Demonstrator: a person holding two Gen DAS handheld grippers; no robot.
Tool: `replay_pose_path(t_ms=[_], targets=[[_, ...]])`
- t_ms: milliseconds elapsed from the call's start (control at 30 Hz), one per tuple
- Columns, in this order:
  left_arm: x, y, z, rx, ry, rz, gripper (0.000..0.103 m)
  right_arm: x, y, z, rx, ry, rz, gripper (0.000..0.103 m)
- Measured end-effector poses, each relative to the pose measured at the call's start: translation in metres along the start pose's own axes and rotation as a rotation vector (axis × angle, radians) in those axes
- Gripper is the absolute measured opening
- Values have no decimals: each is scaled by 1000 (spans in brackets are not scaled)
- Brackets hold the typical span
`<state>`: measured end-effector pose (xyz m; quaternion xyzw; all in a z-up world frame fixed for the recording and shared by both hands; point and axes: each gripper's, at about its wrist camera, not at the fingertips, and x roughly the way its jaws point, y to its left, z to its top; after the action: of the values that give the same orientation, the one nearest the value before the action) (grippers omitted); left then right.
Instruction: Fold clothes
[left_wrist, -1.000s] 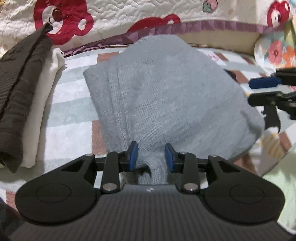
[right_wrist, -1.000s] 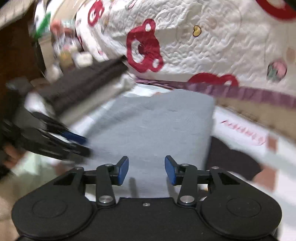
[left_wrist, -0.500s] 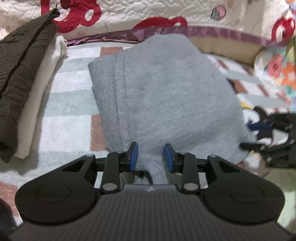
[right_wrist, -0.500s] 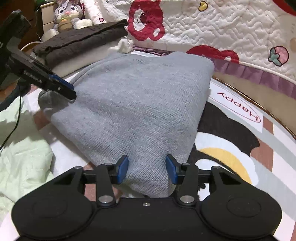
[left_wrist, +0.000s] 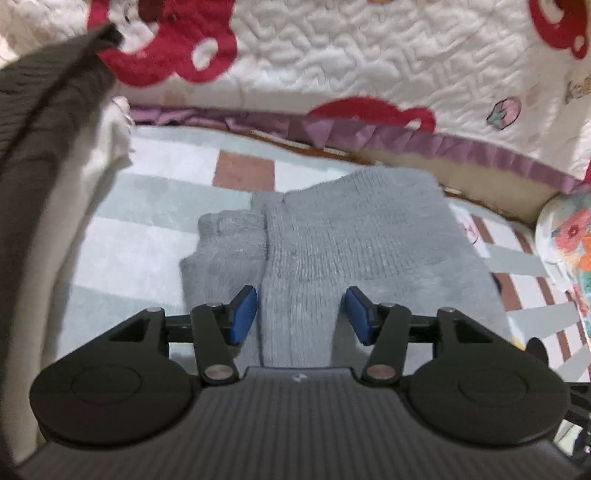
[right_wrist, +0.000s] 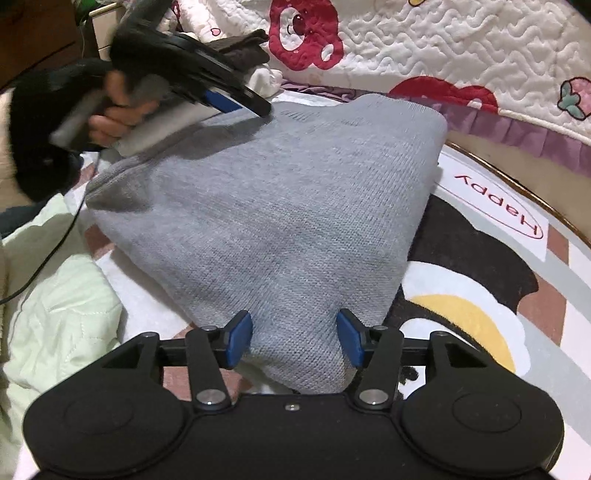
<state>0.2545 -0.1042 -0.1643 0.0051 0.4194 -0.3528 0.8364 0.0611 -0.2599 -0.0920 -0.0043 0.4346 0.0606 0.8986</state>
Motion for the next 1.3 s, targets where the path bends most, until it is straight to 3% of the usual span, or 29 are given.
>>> replay_pose_path(t_ms=[33,67,167,233,300,367,433,533,633,733,833,900,933,1033,1133,1300], targets=[[2,-7,-1,46,-7,9,17,0,0,0,-4,2,2,59],[3,-14,-1,91,-13,18,10,-1,0,-1,-8,3,2,59],[-15,-37,-5,206,-109,93,8,-4,-1,2,-8,-1,9,59],[-42,-41,-7,213,-203,130,8,-10,-5,5,21,-21,28,59],[-61,-34,-10,170,-236,146,8,-19,-14,9,77,-58,58,58],[-64,-23,-17,128,-222,155,8,-28,-24,16,141,-104,83,58],[-47,-14,-31,148,-170,227,9,-29,-30,26,178,-134,104,58],[-25,-2,-42,111,-101,252,8,-16,-29,46,130,-140,49,58],[-23,-1,-37,103,-100,251,9,6,-31,65,99,-140,-9,58],[-27,2,-33,36,-95,229,17,41,-43,73,138,-75,-30,62],[-53,10,-29,-90,-89,148,33,51,-45,71,144,-62,-36,66],[-72,12,-32,-143,-109,92,62,46,-46,71,157,-51,-34,66],[-76,14,-35,-164,-106,70,66,43,-48,70,164,-50,-22,66],[-71,24,-52,-228,-25,18,67,34,-60,69,209,-53,25,65],[-54,32,-66,-257,75,19,68,33,-83,66,353,-58,80,65],[-41,49,-71,-329,103,-134,67,41,-117,54,595,-31,172,69]])
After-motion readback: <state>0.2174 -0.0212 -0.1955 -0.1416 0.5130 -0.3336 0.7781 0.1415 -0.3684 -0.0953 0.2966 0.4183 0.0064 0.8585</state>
